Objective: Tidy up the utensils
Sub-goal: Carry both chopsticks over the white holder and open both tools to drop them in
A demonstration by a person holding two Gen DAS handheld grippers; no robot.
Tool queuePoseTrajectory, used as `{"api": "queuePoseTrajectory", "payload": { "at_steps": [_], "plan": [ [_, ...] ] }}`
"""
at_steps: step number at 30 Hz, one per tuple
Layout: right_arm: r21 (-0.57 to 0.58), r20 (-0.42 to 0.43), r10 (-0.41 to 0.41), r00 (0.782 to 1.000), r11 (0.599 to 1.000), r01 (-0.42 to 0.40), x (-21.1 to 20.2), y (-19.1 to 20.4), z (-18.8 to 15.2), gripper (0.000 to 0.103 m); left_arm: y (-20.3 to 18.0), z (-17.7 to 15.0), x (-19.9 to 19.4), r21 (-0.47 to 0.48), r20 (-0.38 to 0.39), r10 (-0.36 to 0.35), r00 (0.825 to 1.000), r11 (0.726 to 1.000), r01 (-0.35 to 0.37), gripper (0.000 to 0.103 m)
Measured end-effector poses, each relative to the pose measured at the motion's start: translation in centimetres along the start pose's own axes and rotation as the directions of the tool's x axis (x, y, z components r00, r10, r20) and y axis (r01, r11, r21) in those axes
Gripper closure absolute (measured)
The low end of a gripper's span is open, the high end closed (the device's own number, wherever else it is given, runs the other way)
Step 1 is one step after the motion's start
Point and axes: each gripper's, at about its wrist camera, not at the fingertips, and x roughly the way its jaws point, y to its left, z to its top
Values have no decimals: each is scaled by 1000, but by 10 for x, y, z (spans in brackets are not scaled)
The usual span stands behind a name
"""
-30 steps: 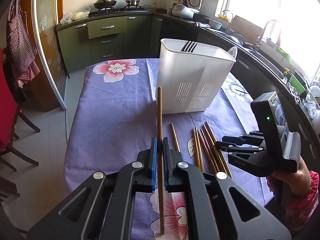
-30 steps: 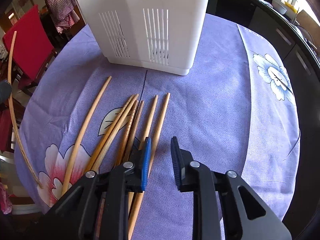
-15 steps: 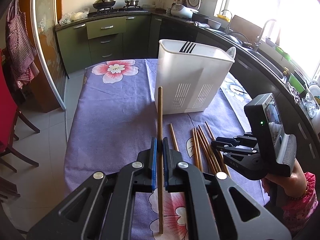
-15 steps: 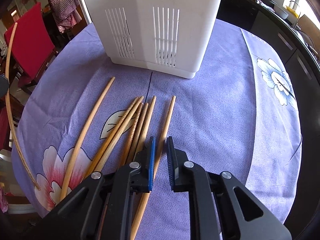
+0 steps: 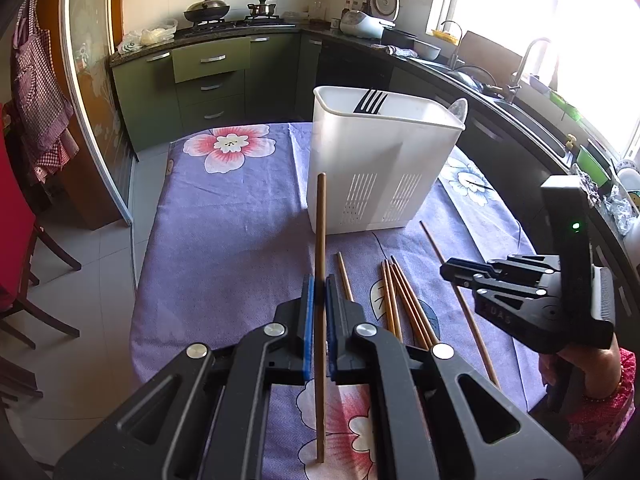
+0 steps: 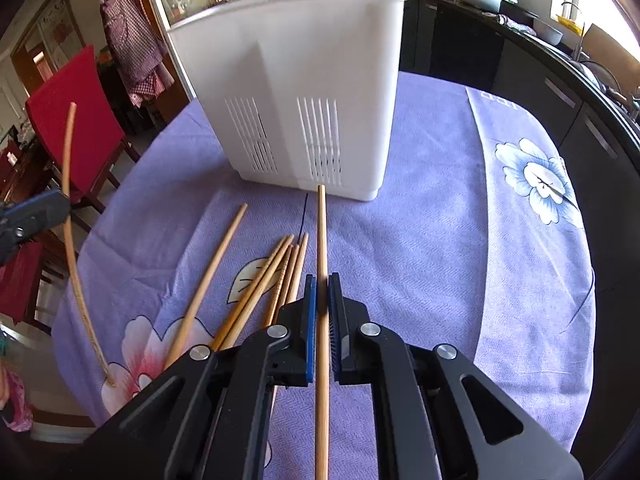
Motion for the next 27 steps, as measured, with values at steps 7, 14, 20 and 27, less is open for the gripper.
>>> {"api": "queuePoseTrajectory", "payload": {
  "at_steps": [7,14,20,27],
  "plan": [
    [26,151,25,988,999,-29,-62,-10,-1,96,1,4,-13,0,31,11,999,1000,-11,97],
    [26,237,28,971,999,-35,-108,-9,-16,96,-6,3,-30,15,66,16,998,1000,-17,97],
    [34,272,35,962,998,-46,-129,-13,-27,96,-12,4,-37,32,80,24,997,999,-27,97],
    [31,311,45,949,998,-57,-147,-14,-33,96,-16,6,-44,43,92,21,996,999,-25,98]
  ]
}}
